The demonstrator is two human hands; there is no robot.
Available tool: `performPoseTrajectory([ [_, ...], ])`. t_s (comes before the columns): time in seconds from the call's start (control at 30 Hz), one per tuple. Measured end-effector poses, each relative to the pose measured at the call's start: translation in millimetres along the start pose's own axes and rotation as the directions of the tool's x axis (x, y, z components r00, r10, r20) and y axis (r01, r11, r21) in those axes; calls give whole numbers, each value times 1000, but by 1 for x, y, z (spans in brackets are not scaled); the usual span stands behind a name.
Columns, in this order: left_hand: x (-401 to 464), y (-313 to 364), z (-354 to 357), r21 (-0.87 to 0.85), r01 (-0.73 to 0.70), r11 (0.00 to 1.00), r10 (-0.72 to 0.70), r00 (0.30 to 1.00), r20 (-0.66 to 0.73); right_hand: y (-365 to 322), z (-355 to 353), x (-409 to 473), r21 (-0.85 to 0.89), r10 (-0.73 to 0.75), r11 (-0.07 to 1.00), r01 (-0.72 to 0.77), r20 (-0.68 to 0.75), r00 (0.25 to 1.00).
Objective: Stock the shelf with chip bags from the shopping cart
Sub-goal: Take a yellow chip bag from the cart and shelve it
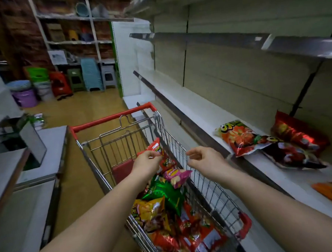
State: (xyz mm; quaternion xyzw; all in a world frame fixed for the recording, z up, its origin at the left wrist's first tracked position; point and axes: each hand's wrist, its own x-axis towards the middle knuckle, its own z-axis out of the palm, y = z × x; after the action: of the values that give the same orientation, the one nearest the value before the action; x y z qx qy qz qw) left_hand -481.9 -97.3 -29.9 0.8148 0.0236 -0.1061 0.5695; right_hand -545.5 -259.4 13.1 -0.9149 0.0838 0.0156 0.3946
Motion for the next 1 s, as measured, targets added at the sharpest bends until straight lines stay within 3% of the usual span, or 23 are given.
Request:
performPoseTrajectory([
  [0.37,43,-103,20,3,314,949,-314,949,20,73,90,69,-9,188,981,-193,273,944],
  [0.67,55,-156,66,-60,534,843,-537,832,-138,145,144,137,-73,198,979,-191,565,801],
  [0.87,64,-178,83,-87,615,784,-618,761,-196,176,186,167,-102,252,964,-246,640,725],
  [1.0,74,-191,88,-129,666,735,-677,707,-207,180,209,180,-98,255,964,-245,595,763],
])
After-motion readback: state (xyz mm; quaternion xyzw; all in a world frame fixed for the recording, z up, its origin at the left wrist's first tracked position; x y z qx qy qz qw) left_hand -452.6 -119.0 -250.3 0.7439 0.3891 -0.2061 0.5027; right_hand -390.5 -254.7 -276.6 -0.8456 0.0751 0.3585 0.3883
